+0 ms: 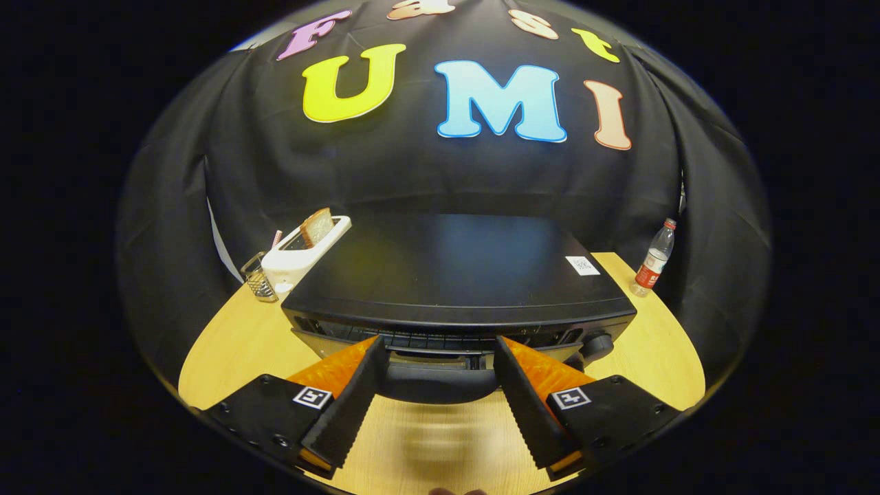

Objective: Open the toaster oven, put the food inside, and close the toaster oven door.

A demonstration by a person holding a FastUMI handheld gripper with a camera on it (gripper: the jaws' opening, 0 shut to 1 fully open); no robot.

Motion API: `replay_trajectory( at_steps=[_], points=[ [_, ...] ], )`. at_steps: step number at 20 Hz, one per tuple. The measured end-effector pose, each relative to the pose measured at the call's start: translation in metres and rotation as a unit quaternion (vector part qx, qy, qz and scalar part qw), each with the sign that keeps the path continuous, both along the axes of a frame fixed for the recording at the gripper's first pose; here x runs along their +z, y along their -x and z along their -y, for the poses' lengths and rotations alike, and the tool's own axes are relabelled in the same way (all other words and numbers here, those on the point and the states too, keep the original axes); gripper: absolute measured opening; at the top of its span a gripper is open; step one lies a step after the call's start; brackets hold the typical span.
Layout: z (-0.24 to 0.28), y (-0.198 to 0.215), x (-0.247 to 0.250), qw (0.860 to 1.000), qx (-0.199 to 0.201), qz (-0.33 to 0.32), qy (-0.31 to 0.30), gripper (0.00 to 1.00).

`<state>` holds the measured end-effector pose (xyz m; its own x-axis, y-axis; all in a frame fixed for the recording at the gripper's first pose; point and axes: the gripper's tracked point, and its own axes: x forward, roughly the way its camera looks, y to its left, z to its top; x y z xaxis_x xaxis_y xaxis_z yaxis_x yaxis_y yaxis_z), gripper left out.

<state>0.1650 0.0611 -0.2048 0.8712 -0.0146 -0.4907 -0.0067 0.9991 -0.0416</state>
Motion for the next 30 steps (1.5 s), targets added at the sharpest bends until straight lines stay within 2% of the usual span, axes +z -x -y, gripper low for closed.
replay_trajectory(
  at_steps=[7,12,15,18,21,26,30],
  points=[
    [-0.001,0.045,-0.022,0.999,0.001,-0.032,0.007,0.99],
    [0.0,0.061,-0.04,0.998,0.004,-0.058,0.014,0.98],
    [-0.001,0.08,-0.068,0.995,0.016,-0.1,0.024,0.98],
    [0.002,0.101,-0.106,0.987,0.009,-0.16,-0.019,0.98],
    [0.013,0.117,-0.124,0.982,0.015,-0.189,-0.02,0.99],
    [0.03,0.142,-0.104,0.984,0.029,-0.177,-0.018,0.99],
    [0.065,0.163,-0.077,0.986,0.026,-0.162,-0.012,0.98]
  ],
)
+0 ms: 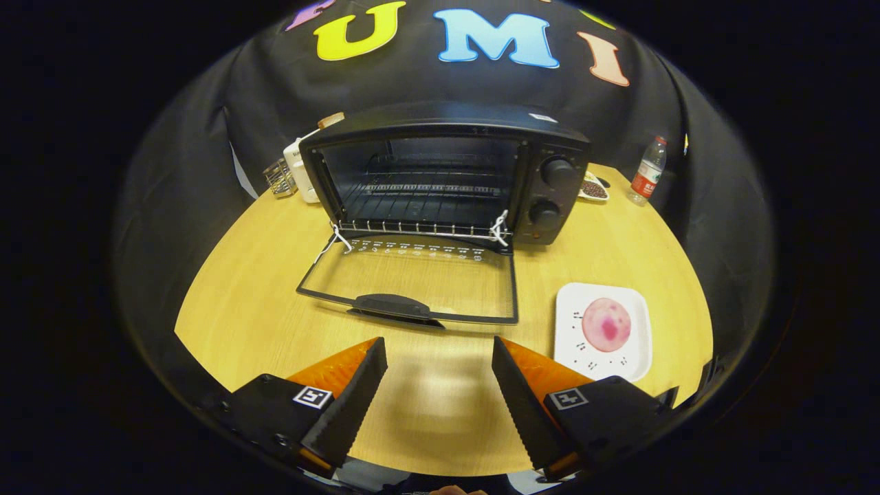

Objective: Open the toaster oven, put the food inside, and close the toaster oven door.

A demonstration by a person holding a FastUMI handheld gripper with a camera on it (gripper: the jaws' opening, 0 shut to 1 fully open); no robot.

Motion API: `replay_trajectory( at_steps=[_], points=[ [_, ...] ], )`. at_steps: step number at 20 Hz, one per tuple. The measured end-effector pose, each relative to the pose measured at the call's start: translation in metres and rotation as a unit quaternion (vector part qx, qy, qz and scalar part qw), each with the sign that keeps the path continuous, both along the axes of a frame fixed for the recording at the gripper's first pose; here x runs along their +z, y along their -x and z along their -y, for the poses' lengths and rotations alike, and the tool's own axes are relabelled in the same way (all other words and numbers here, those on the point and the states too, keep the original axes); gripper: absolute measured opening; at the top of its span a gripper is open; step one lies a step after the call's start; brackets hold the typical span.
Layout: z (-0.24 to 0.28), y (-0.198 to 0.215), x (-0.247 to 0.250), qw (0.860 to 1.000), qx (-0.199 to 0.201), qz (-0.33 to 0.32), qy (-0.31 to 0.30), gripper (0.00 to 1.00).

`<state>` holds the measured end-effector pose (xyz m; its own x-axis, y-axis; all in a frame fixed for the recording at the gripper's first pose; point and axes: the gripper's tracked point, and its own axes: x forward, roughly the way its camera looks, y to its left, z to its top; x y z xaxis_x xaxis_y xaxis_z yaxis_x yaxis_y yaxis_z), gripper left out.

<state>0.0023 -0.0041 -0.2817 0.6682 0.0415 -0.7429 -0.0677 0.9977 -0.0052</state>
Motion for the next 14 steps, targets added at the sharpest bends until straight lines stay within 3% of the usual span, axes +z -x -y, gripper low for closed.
replay_trajectory(
  at_steps=[7,14],
  points=[
    [0.091,0.021,0.038,0.999,-0.036,0.005,0.01,0.99],
    [0.181,0.008,0.022,0.998,-0.051,-0.031,0.022,0.99]
  ],
)
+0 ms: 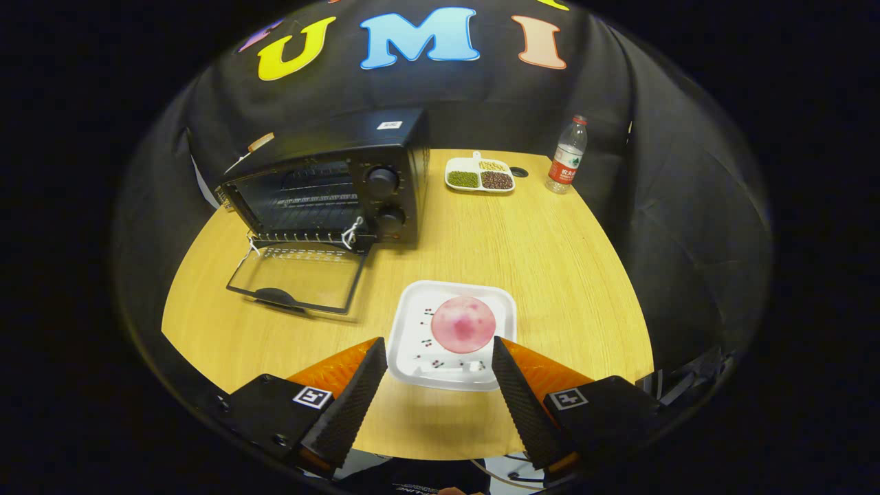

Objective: Open the toaster oven, put the food inside, and close the toaster oven door.

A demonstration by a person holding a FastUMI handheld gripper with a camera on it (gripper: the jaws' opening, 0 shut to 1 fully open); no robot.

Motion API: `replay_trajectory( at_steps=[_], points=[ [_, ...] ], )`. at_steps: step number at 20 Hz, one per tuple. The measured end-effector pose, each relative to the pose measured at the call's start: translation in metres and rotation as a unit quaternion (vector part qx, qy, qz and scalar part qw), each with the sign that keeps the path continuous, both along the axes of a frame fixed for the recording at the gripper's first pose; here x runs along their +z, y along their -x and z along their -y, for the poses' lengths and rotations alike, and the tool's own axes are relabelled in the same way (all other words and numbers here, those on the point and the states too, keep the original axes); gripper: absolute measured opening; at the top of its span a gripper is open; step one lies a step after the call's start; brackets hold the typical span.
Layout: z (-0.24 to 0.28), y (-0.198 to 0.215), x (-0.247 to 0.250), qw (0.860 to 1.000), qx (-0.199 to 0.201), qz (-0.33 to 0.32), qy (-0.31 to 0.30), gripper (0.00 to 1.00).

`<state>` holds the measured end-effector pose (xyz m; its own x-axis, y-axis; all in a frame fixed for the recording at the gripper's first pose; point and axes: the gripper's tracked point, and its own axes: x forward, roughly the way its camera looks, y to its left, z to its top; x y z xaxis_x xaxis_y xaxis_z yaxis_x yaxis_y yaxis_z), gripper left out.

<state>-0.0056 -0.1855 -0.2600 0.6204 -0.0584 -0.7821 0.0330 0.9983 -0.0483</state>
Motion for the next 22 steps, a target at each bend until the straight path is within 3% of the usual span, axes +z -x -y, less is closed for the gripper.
replay_trajectory(
  at_steps=[8,17,19,22],
  points=[
    [0.065,-0.014,-0.044,0.997,0.012,-0.08,-0.015,0.99],
    [0.084,-0.009,-0.093,0.982,0.001,-0.184,-0.041,0.97],
    [0.084,-0.007,-0.098,0.979,-0.005,-0.2,-0.047,0.92],
    [0.082,-0.005,-0.104,0.974,-0.015,-0.221,-0.048,0.65]
  ],
)
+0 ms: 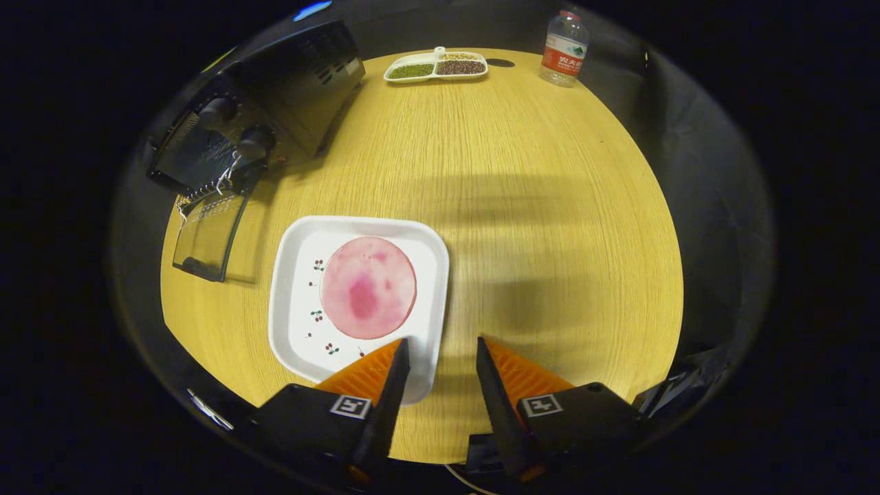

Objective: Open the toaster oven, put the food inside, and close the toaster oven door.

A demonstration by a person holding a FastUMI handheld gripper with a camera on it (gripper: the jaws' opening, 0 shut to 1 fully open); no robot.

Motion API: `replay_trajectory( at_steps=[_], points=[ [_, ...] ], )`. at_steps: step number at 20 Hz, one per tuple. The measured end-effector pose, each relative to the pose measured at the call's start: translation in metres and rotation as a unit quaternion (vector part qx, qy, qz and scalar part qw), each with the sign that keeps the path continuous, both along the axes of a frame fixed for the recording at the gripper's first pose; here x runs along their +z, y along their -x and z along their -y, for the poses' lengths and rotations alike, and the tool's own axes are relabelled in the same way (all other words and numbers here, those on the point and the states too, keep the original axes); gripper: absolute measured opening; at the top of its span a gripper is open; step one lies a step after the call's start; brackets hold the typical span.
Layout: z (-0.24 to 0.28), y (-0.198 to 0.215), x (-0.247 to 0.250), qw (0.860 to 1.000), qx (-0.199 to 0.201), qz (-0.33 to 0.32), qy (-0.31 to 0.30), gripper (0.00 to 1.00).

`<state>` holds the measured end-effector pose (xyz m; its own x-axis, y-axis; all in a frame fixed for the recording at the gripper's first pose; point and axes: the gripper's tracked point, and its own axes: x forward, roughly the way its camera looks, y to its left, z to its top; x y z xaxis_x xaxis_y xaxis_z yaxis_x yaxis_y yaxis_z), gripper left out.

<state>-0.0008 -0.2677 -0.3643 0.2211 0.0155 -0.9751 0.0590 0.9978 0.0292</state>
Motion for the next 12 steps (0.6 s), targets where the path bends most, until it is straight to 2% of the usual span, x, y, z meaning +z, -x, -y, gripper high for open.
replay_trajectory(
  at_steps=[1,3,5,6,7,9,12],
  points=[
    [-0.001,-0.003,-0.004,1.0,-0.001,0.003,-0.002,0.58],
    [-0.002,-0.003,0.003,1.0,0.001,-0.001,0.0,0.56],
    [-0.007,-0.005,0.001,1.0,-0.009,-0.007,-0.017,0.45],
    [-0.009,-0.006,0.002,0.999,-0.019,-0.013,-0.023,0.36],
    [-0.01,-0.005,0.0,0.999,-0.021,-0.017,-0.024,0.21],
    [-0.009,-0.008,-0.001,0.999,-0.012,-0.008,-0.03,0.2],
    [-0.01,-0.009,-0.008,0.998,-0.036,-0.002,-0.054,0.05]
  ],
)
